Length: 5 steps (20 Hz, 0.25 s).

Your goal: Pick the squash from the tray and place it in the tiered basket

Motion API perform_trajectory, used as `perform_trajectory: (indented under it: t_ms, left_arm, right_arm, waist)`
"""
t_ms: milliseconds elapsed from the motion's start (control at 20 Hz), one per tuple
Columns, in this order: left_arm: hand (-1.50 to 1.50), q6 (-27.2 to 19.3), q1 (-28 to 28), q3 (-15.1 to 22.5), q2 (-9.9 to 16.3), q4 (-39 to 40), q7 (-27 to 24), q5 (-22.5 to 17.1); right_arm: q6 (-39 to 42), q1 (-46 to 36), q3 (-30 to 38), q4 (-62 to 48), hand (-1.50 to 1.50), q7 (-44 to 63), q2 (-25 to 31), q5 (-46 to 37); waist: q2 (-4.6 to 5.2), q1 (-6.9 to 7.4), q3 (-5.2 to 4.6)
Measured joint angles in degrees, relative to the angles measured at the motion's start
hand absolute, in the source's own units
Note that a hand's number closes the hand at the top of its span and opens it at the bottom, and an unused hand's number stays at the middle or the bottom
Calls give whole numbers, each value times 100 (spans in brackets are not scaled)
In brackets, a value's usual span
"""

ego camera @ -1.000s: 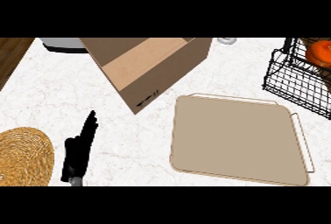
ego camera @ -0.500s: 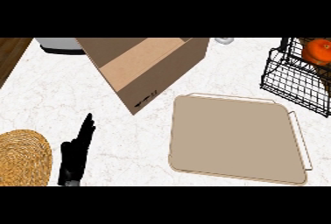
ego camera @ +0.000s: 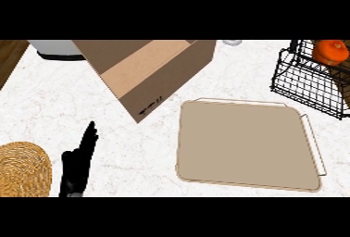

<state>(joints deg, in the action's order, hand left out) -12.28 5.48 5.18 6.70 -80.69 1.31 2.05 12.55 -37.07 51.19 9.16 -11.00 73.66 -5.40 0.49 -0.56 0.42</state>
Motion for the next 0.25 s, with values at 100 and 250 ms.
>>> perform_trajectory:
  t_ms: [100, 250]
  left_arm:
    - [0, -7, -13, -37, 2, 44, -22, -10]
    - [0, -10, 114, -25, -20, 4, -80, -17]
  right_arm:
    - [319, 342, 126, -103, -150, -104, 202, 106]
    - [805, 829, 321, -249, -150, -288, 417, 275]
  waist:
    - [-3, -30, 4]
    - [-20, -84, 15]
